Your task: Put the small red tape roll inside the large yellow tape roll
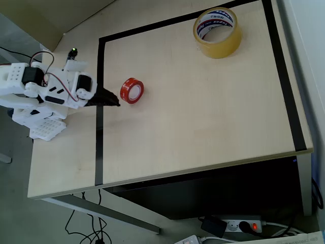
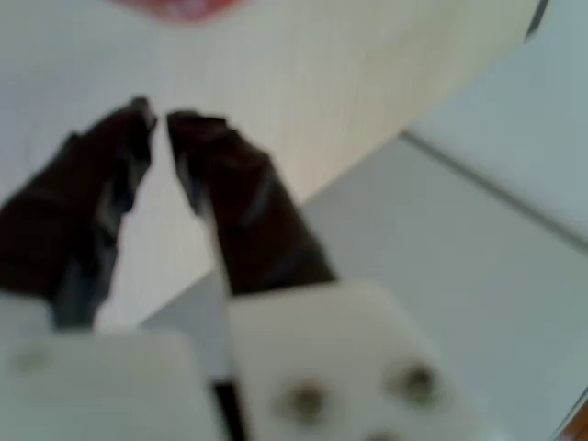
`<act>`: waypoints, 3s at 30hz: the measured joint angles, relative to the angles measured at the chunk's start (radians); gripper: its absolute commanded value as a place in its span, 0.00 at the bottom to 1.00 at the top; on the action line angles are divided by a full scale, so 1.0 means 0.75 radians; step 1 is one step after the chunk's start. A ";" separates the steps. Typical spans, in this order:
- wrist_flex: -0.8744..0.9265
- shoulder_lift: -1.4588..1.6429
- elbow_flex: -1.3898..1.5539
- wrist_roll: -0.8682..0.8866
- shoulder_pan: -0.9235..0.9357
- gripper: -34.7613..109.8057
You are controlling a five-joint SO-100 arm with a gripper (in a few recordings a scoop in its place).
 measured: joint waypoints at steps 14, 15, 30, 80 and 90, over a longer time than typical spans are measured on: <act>-0.074 -0.076 -0.020 0.000 0.006 0.24; -0.051 -0.076 -0.022 0.000 -0.008 0.24; 0.323 0.096 -0.092 0.000 -0.100 0.24; -0.239 -0.401 -0.086 -0.002 -0.188 0.24; -0.035 -0.401 -0.196 -0.004 -0.205 0.26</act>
